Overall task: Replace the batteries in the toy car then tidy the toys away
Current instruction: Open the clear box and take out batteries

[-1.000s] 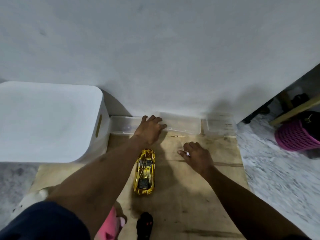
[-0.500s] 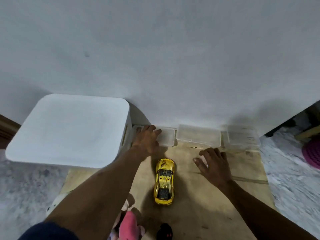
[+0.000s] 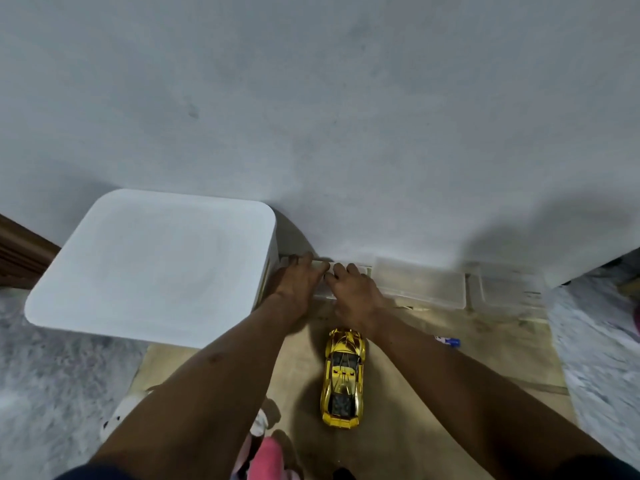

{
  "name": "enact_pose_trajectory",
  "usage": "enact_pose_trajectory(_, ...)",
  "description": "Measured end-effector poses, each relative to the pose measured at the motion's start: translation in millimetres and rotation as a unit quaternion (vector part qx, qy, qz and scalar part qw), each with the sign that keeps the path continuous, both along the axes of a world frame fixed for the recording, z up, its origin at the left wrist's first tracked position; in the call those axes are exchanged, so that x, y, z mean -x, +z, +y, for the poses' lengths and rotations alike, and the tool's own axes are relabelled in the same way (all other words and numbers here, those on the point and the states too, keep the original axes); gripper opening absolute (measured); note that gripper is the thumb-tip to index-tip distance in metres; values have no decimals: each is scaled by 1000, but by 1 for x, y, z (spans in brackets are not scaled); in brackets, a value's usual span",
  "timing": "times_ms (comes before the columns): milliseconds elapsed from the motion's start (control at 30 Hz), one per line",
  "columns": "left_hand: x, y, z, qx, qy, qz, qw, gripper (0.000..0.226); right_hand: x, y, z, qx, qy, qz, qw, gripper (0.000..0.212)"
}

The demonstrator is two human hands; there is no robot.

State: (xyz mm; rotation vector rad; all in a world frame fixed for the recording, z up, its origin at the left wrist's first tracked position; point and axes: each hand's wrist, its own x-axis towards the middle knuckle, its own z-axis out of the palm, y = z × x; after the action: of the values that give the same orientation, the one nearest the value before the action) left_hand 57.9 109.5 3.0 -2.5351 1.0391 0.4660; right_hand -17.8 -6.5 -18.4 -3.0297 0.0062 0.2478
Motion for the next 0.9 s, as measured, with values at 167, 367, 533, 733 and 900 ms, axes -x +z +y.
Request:
enact_pose_trajectory(167, 0, -3, -4, -1, -19, -22, 1000, 79, -1, -3, 7, 5, -10, 7, 1000, 59)
enact_pose_trajectory(367, 0, 1, -3, 28, -7, 13, 999, 85, 4, -8, 6, -7, -24, 4, 1000, 63)
enact_pose_trajectory(533, 6, -3, 0, 60, 11, 32, 998, 86, 6, -4, 8, -15, -21, -1, 1000, 61)
enact_pose_trajectory(733, 21, -11, 5, 66, 44, 47, 996, 83, 16, -5, 14, -16, -12, -1, 1000, 57)
enact_pose_trajectory(900, 20, -1, 7, 38, 21, 17, 999, 88, 16, -2, 4, 7, 12, -14, 1000, 60)
